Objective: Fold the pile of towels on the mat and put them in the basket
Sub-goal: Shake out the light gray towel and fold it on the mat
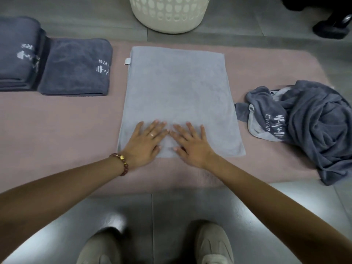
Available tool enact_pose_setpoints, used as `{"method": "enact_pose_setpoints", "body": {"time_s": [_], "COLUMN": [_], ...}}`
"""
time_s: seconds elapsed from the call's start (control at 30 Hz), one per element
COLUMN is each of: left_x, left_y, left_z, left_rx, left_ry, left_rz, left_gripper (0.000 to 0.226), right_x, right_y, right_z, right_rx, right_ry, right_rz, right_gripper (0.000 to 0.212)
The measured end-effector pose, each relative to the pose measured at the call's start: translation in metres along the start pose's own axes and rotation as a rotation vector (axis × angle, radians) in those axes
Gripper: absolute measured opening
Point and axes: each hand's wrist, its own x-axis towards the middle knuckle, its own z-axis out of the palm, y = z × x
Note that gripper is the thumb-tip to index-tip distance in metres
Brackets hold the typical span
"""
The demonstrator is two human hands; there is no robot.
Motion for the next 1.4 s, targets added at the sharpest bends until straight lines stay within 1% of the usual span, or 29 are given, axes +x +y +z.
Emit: {"method": "enact_pose_setpoints", "body": {"time_s": [0.03, 0.07, 0.13, 0.2, 0.3, 0.33, 0.37, 0.4, 0.47, 0.53, 0.6, 0.67, 0.7, 0.73, 0.77, 0.83, 0.9, 0.97, 1.0, 1.07, 1.1, 1.17, 1.2, 1.23, 1.3, 1.4], "left_x": [-0.008, -0.020, -0.044, -0.061, -0.073, -0.075, -0.076, -0.076, -0.074, -0.073, -0.072, -0.073, -0.073, -0.074, -0.074, -0.073, -0.070, -0.067, -0.065, -0.064, -0.065, -0.067, -0.066, -0.065, -0.059, -0.049], "left_y": [-0.003, -0.009, -0.025, -0.035, -0.039, -0.038, -0.039, -0.040, -0.041, -0.043, -0.046, -0.052, -0.055, -0.057, -0.058, -0.058, -0.060, -0.061, -0.061, -0.057, -0.055, -0.055, -0.057, -0.061, -0.066, -0.070], "left_z": [0.008, 0.016, 0.024, 0.023, 0.023, 0.024, 0.023, 0.021, 0.012, 0.003, -0.005, -0.009, -0.011, -0.013, -0.014, -0.014, -0.012, -0.011, -0.011, -0.014, -0.016, -0.021, -0.024, -0.028, -0.036, -0.046], "left_rx": [0.009, 0.009, -0.038, -0.101, -0.177, -0.175, -0.149, -0.112, -0.068, -0.078, -0.101, -0.093, -0.108, -0.152, -0.216, -0.405, -0.614, -0.715, -0.732, -0.854, -0.928, -1.011, -1.018, -1.015, -1.014, -1.030], "left_ry": [-0.016, -0.012, 0.023, 0.027, -0.009, -0.014, -0.004, 0.010, 0.048, 0.127, 0.136, 0.128, 0.136, 0.150, 0.182, 0.261, 0.303, 0.330, 0.345, 0.339, 0.321, 0.274, 0.266, 0.266, 0.294, 0.347], "left_rz": [-0.010, -0.037, -0.117, -0.186, -0.263, -0.253, -0.222, -0.178, -0.070, 0.050, 0.136, 0.181, 0.168, 0.111, 0.018, -0.155, -0.220, -0.243, -0.256, -0.297, -0.322, -0.327, -0.308, -0.298, -0.312, -0.346], "left_gripper": [0.055, 0.055, 0.054, 0.055, 0.064, 0.069, 0.073, 0.074, 0.065, 0.048, 0.039, 0.039, 0.038, 0.035, 0.028, 0.017, 0.024, 0.031, 0.028, 0.017, 0.016, 0.012, 0.011, 0.015, 0.028, 0.026], "right_x": [-0.009, -0.020, -0.048, -0.074, -0.090, -0.091, -0.092, -0.094, -0.097, -0.101, -0.102, -0.097, -0.095, -0.093, -0.092, -0.093, -0.097, -0.101, -0.102, -0.102, -0.101, -0.099, -0.099, -0.098, -0.098, -0.097], "right_y": [0.008, 0.021, 0.053, 0.079, 0.096, 0.098, 0.099, 0.099, 0.096, 0.092, 0.091, 0.094, 0.095, 0.096, 0.096, 0.097, 0.098, 0.102, 0.105, 0.108, 0.109, 0.111, 0.112, 0.113, 0.114, 0.116], "right_z": [0.009, 0.018, 0.029, 0.032, 0.031, 0.031, 0.031, 0.031, 0.033, 0.034, 0.028, 0.024, 0.023, 0.021, 0.018, 0.013, 0.011, 0.007, 0.005, 0.000, -0.003, -0.008, -0.011, -0.013, -0.019, -0.032], "right_rx": [-0.015, -0.005, 0.068, 0.135, 0.194, 0.247, 0.314, 0.364, 0.421, 0.518, 0.653, 0.758, 0.826, 0.906, 0.980, 1.053, 1.032, 0.917, 0.856, 0.722, 0.660, 0.578, 0.555, 0.535, 0.500, 0.479], "right_ry": [-0.005, 0.021, 0.109, 0.126, 0.110, 0.149, 0.226, 0.317, 0.475, 0.574, 0.580, 0.543, 0.534, 0.529, 0.537, 0.561, 0.517, 0.438, 0.408, 0.367, 0.369, 0.422, 0.457, 0.495, 0.595, 0.783], "right_rz": [-0.006, 0.028, 0.200, 0.338, 0.365, 0.386, 0.412, 0.430, 0.416, 0.411, 0.533, 0.661, 0.704, 0.734, 0.744, 0.697, 0.554, 0.403, 0.351, 0.315, 0.309, 0.298, 0.292, 0.288, 0.276, 0.208], "right_gripper": [0.072, 0.072, 0.067, 0.065, 0.070, 0.071, 0.068, 0.059, 0.038, 0.033, 0.032, 0.035, 0.037, 0.040, 0.043, 0.050, 0.057, 0.062, 0.063, 0.063, 0.061, 0.055, 0.051, 0.047, 0.040, 0.031]}}
